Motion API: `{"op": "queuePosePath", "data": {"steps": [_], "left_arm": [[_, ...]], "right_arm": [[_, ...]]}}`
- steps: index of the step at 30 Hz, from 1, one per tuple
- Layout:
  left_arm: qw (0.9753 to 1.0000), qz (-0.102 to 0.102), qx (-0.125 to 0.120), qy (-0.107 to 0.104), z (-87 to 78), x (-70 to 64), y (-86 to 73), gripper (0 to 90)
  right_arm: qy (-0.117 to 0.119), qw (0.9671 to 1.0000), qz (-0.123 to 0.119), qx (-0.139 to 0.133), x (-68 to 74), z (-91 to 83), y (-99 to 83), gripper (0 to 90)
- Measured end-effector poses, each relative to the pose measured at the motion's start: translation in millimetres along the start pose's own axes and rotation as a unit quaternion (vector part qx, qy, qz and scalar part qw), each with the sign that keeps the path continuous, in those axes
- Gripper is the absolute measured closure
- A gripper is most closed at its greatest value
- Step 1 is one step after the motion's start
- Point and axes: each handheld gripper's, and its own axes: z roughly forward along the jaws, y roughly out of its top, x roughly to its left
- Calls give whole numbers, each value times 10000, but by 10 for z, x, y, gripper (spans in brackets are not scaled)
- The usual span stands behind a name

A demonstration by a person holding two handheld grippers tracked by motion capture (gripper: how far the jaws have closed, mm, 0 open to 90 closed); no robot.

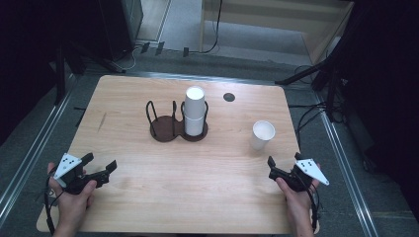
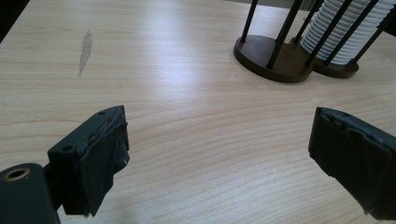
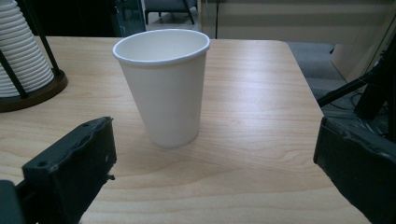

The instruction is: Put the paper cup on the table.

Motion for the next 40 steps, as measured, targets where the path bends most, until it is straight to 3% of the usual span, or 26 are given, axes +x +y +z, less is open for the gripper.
{"op": "queuePosePath", "data": {"steps": [16, 25, 31, 36, 40], "left_arm": [[10000, 5, 25, -4, 6, 2, 2, 54], [10000, -80, -24, 8, 4, 25, 5, 54], [9999, -107, -20, -39, 7, 35, 7, 54], [10000, -83, -7, -44, 14, 30, 8, 54], [10000, -73, 6, -51, 15, 30, 10, 54]], "right_arm": [[-280, 9996, 41, 89, -202, -263, -158, 0], [-375, 9993, -35, 55, -171, -354, -216, 0], [-414, 9991, 117, -15, -176, -429, -251, 0], [-429, 9991, 35, 3, -158, -419, -259, 0], [-436, 9989, 174, -44, -182, -426, -261, 0]]}}
